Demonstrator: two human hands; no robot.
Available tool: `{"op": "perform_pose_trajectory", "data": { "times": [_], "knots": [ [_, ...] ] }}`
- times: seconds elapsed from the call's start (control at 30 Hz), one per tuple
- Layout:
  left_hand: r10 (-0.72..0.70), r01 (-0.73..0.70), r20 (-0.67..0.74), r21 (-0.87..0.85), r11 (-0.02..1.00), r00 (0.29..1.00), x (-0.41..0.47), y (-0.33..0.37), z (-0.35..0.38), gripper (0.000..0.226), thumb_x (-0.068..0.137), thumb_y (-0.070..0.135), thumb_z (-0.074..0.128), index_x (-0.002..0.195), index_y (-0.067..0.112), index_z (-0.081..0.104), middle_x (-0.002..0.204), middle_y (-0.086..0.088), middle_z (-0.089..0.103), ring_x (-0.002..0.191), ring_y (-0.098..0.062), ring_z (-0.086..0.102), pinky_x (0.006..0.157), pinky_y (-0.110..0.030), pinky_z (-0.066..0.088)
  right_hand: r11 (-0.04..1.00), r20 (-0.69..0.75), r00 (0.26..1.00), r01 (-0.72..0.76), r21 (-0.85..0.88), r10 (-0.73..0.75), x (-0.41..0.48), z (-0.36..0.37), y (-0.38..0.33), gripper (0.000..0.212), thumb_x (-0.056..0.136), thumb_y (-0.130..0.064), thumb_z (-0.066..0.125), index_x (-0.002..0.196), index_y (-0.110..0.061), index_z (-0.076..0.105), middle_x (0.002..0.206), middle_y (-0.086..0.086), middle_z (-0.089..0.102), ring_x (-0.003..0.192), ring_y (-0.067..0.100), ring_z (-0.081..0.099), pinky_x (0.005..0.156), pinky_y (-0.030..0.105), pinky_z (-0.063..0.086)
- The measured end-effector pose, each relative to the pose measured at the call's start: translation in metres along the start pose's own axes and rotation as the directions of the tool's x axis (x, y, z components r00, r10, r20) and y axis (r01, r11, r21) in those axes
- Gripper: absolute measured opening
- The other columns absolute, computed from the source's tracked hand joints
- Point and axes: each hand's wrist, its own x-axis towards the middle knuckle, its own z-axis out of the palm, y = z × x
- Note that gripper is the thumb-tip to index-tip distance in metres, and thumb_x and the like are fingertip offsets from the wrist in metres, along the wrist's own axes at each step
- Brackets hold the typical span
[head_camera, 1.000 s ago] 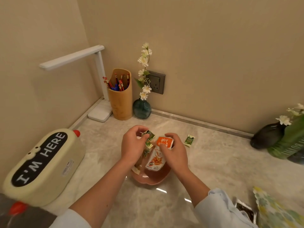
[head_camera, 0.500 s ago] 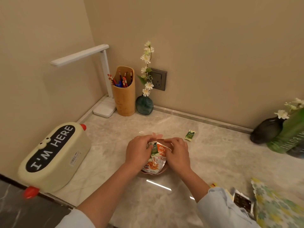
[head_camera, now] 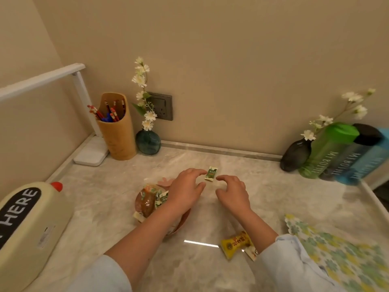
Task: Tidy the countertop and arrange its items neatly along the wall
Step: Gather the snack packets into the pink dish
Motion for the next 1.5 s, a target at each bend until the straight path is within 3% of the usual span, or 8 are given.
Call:
{"op": "perform_pose_trajectory", "data": {
  "times": [0.27,0.47,0.6,0.7,0.97,1.13,1.3,1.5],
  "knots": [
    [-0.026,-0.067,0.333,0.266,0.962,0.943,0.041,0.015,0.045,0.063,0.097,0.034,0.049,0.153,0.025,0.020,0.163,-0.008,0.007,0.149,-0.028,0.012,0.115,-0.043,0.026,0.978,0.169,0.975,-0.112,-0.176,0.142,-0.008,-0.020,0.020,0.041,0.079,-0.038,0.062,0.120,-0.036,0.061,0.126,-0.002,0.058,0.122,0.023,0.049,0.094,0.039,0.043],
    [0.076,-0.148,0.209,0.350,0.925,0.975,0.038,0.022,0.059,0.036,0.097,0.018,0.046,0.132,0.023,0.052,0.135,-0.003,0.047,0.123,-0.025,0.042,0.089,-0.034,0.042,0.987,0.238,0.962,-0.107,-0.116,0.132,-0.015,-0.024,0.026,0.042,0.080,-0.032,0.062,0.122,-0.034,0.061,0.130,0.000,0.053,0.125,0.024,0.045,0.100,0.042,0.044],
    [0.094,-0.139,0.197,0.230,0.963,0.976,0.022,0.026,0.060,0.045,0.093,0.003,0.044,0.132,0.024,0.053,0.132,-0.002,0.050,0.120,-0.024,0.046,0.088,-0.033,0.044,0.995,0.333,0.938,-0.083,-0.053,0.096,-0.022,-0.034,0.029,0.048,0.079,-0.023,0.064,0.126,-0.028,0.060,0.133,0.001,0.054,0.124,0.020,0.050,0.101,0.039,0.046],
    [0.082,-0.082,0.181,-0.007,0.997,0.980,-0.001,0.033,0.060,0.057,0.086,-0.006,0.045,0.133,0.025,0.053,0.133,-0.001,0.053,0.120,-0.022,0.052,0.094,-0.036,0.047,0.994,0.404,0.911,-0.056,-0.089,0.087,-0.029,-0.047,0.037,0.056,0.077,-0.017,0.063,0.131,-0.025,0.055,0.137,0.003,0.053,0.125,0.019,0.051,0.103,0.037,0.046],
    [-0.028,0.035,0.080,-0.084,0.996,0.996,-0.071,0.067,0.074,0.029,0.098,0.025,0.039,0.118,0.029,0.060,0.118,0.005,0.057,0.109,-0.012,0.055,0.085,-0.029,0.045,0.894,0.522,0.848,0.160,-0.418,0.092,-0.061,-0.073,0.051,0.081,0.069,-0.030,0.079,0.140,-0.028,0.040,0.133,0.002,0.045,0.123,0.022,0.045,0.096,0.037,0.047],
    [-0.033,0.030,0.025,0.092,0.995,0.999,-0.104,0.071,0.082,0.041,0.083,0.058,0.053,0.116,0.034,0.059,0.109,0.012,0.051,0.101,-0.008,0.053,0.079,-0.025,0.044,0.834,0.466,0.885,0.244,-0.495,0.018,-0.080,-0.073,0.065,0.055,0.072,-0.022,0.072,0.122,-0.024,0.050,0.124,0.003,0.044,0.120,0.023,0.042,0.091,0.034,0.043],
    [-0.023,0.025,-0.014,0.190,0.981,1.000,-0.123,0.067,0.091,0.041,0.087,0.046,0.053,0.126,0.036,0.054,0.115,0.012,0.051,0.107,-0.011,0.047,0.084,-0.025,0.039,0.837,0.371,0.923,0.282,-0.470,-0.103,-0.086,-0.067,0.072,0.029,0.077,-0.027,0.067,0.105,-0.026,0.061,0.115,0.001,0.051,0.112,0.022,0.047,0.087,0.034,0.043],
    [-0.066,0.078,-0.114,0.104,0.992,0.991,-0.125,0.068,0.080,0.036,0.093,0.042,0.051,0.127,0.031,0.052,0.116,0.009,0.053,0.108,-0.013,0.048,0.085,-0.027,0.040,0.865,0.243,0.937,0.329,-0.379,-0.250,-0.081,-0.066,0.062,0.015,0.086,-0.026,0.058,0.099,-0.026,0.065,0.103,-0.003,0.065,0.101,0.019,0.059,0.078,0.033,0.050]
  ]
}}
